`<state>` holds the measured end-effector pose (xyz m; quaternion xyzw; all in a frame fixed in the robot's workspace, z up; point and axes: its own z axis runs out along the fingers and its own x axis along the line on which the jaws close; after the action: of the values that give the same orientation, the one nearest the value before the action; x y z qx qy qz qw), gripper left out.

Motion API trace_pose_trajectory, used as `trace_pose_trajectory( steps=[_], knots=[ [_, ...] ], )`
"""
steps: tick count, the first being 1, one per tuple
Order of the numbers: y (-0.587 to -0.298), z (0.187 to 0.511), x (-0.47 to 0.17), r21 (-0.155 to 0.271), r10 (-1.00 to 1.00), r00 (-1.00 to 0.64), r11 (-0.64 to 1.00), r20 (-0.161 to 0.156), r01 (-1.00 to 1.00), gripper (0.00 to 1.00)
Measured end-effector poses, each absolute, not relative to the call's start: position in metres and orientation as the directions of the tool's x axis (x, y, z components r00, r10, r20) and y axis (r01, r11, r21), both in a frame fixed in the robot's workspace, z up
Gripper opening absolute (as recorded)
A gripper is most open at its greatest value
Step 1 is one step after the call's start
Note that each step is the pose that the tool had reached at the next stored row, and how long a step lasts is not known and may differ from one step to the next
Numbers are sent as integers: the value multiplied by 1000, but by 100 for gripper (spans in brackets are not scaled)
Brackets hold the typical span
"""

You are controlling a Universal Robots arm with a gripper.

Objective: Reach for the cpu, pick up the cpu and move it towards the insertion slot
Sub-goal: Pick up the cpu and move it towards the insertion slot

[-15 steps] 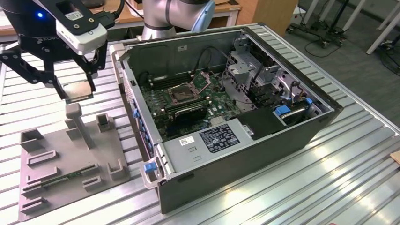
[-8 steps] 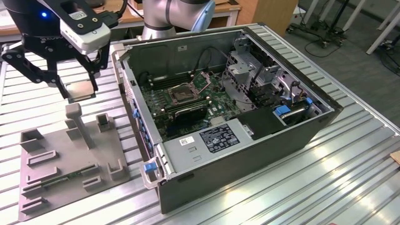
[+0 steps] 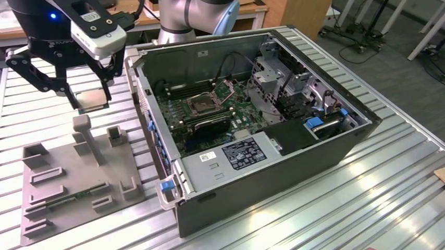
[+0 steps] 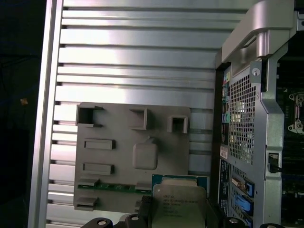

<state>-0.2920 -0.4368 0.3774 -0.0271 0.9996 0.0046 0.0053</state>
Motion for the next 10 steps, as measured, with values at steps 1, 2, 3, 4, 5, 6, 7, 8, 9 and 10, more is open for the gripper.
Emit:
trace_pose_trajectory(
  steps=[1,2,3,4,5,6,7,8,9,10],
  knots=[
    [-437,377,-292,9,-54,-998,998,-11,-54,54],
    [-437,377,-292,9,-54,-998,998,-11,-54,54],
    [-437,377,-291,9,-54,-998,998,-11,-54,54],
    [-437,377,-291,9,-54,-998,998,-11,-54,54],
    [-437,377,-291,9,-54,-998,998,-11,-54,54],
    [-437,377,-290,9,-54,-998,998,-11,-54,54],
    [-437,377,-290,9,-54,-998,998,-11,-54,54],
    [-437,377,-289,9,-54,-998,998,-11,-54,54],
    [-437,377,-288,9,-54,-998,998,-11,-54,54],
    [-437,377,-287,9,-54,-998,998,-11,-54,54]
  ],
)
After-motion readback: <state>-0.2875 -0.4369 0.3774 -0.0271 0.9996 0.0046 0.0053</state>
